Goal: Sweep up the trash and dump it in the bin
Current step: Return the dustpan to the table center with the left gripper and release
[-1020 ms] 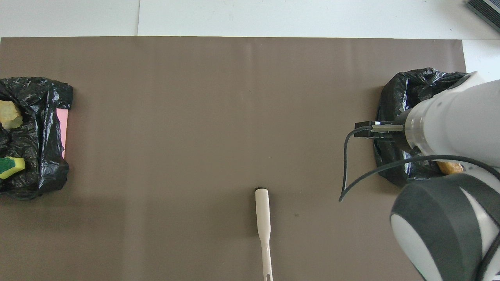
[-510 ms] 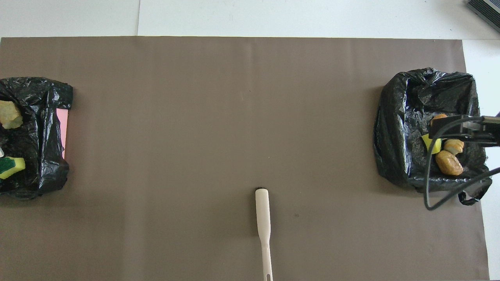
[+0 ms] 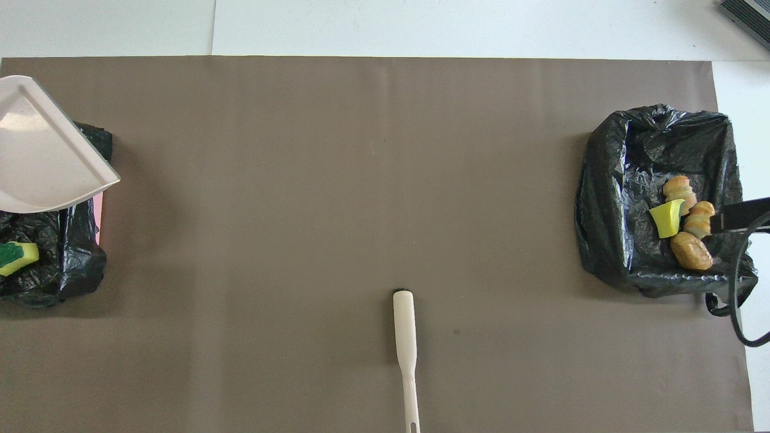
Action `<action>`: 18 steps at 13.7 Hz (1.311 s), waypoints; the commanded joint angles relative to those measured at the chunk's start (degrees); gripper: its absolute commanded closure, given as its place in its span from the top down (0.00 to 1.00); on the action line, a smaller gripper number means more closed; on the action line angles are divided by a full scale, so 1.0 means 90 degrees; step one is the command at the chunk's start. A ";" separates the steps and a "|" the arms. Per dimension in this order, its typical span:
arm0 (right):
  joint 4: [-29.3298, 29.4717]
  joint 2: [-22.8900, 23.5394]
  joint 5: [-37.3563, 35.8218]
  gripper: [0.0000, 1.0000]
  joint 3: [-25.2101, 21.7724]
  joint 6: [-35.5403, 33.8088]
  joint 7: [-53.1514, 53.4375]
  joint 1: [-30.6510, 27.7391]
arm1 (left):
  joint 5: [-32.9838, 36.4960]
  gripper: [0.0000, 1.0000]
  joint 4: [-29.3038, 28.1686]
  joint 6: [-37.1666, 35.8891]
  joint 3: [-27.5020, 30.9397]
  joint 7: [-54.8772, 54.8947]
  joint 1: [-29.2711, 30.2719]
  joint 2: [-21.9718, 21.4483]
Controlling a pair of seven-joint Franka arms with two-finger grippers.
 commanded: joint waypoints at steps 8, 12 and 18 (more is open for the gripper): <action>-0.0389 -0.0068 -0.0228 1.00 0.0087 0.0539 -0.0650 0.0028 | -0.1210 0.00 -0.0235 0.0144 0.0102 -0.4520 -0.2641 0.0808; -0.0389 -0.0078 -0.0208 1.00 0.0097 0.0539 -0.0679 0.0028 | -0.1514 0.00 0.0173 0.0037 0.0102 -0.6647 -0.3812 0.1090; -0.0389 -0.0078 -0.0208 1.00 0.0097 0.0530 -0.0708 0.0028 | -0.1925 0.00 0.1547 0.0114 0.0102 -0.9617 -0.5131 0.2143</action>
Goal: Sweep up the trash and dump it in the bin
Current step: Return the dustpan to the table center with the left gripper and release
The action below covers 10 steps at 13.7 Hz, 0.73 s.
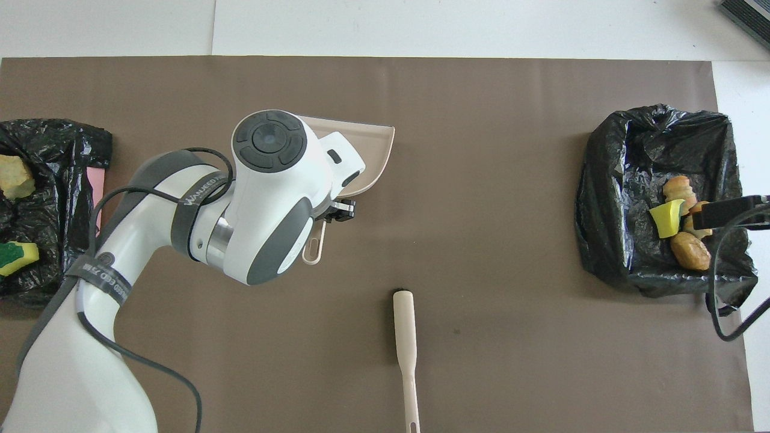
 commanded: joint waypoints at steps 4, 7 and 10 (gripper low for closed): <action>0.0344 0.0228 0.0011 1.00 0.0016 -0.0427 -0.0236 -0.0134 | -0.0093 0.00 0.2441 -0.0063 0.0149 -0.1484 -0.0714 0.1929; 0.0395 0.0259 0.0090 1.00 0.0026 -0.0430 -0.0168 -0.0067 | -0.0064 0.00 0.2493 0.0074 0.0130 -0.1484 -0.0773 0.2108; 0.0365 0.0229 0.0080 1.00 0.0026 -0.0420 -0.0178 -0.0067 | -0.0025 0.02 0.2406 -0.0023 0.0139 -0.1426 -0.0714 0.2060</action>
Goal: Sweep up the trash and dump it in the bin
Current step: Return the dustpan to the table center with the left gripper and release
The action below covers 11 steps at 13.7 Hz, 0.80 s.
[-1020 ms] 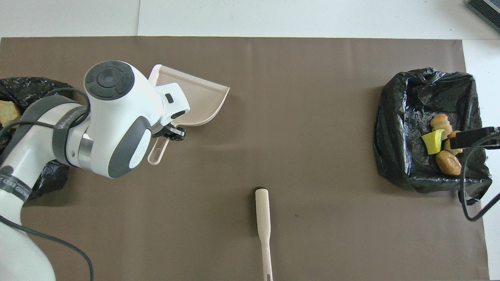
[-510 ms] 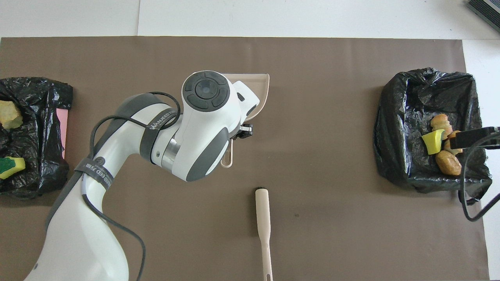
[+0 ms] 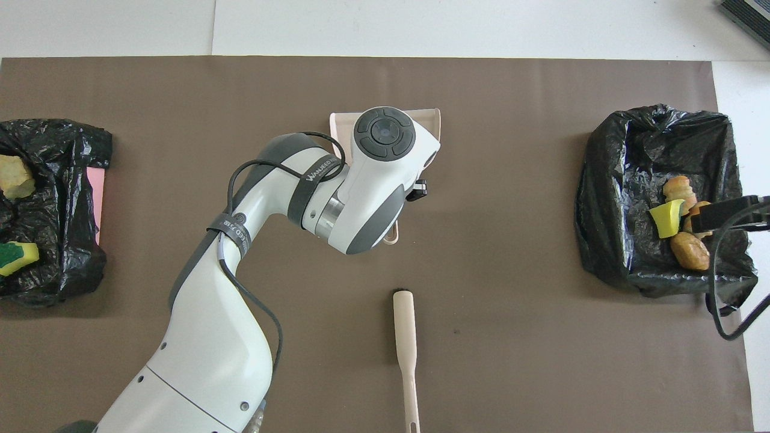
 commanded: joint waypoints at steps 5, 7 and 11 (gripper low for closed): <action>0.0130 0.0049 0.0075 1.00 0.0020 -0.0105 -0.0166 -0.0060 | 0.0166 0.84 0.0036 0.0123 0.0099 0.0126 -0.0065 -0.0068; 0.0130 0.0049 0.0075 1.00 0.0020 -0.0105 -0.0166 -0.0060 | 0.0166 0.87 0.0016 0.0182 0.0099 0.0360 -0.0055 -0.0078; 0.0120 0.0039 0.0075 1.00 0.0020 -0.0105 -0.0166 -0.0060 | 0.0147 1.00 -0.0372 0.0172 0.0312 0.1061 0.0013 -0.0738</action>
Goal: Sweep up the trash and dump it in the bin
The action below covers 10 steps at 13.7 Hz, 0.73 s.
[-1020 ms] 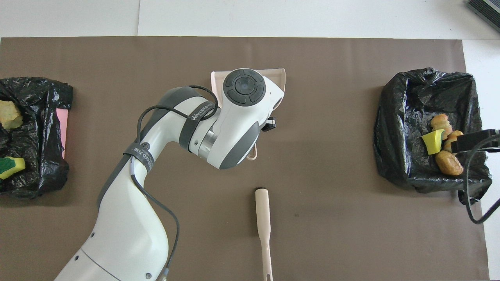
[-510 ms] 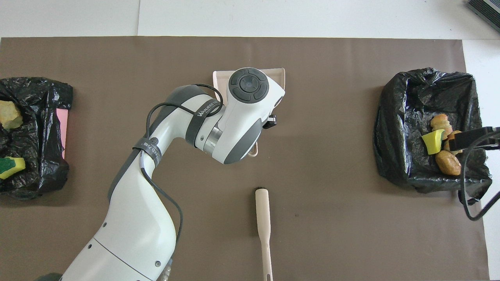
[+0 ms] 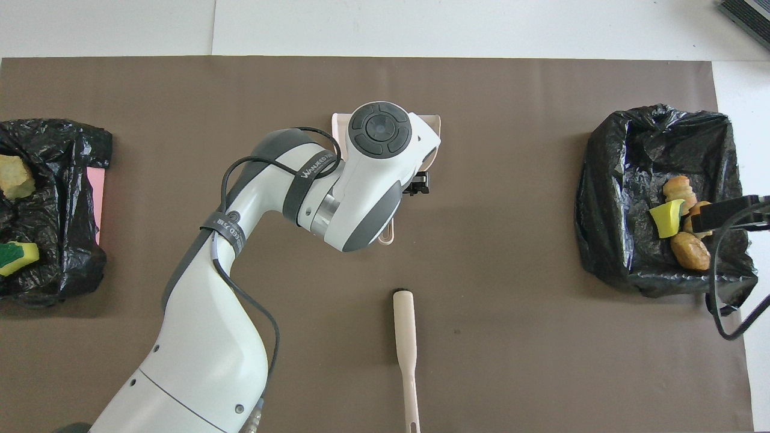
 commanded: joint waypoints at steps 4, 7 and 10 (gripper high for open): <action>0.0113 0.0039 0.0065 1.00 0.0020 -0.0105 -0.0166 -0.0060 | 0.0077 1.00 -0.1870 -0.0042 0.0567 0.1444 0.0536 -0.2361; 0.0103 0.0029 0.0065 1.00 0.0010 -0.0105 -0.0157 -0.0060 | 0.0077 1.00 -0.2352 -0.0731 0.0548 0.2645 0.1268 -0.3506; 0.0103 0.0029 0.0065 1.00 0.0020 -0.0105 -0.0157 -0.0060 | 0.0067 1.00 -0.2235 -0.1428 0.0577 0.3397 0.1971 -0.4015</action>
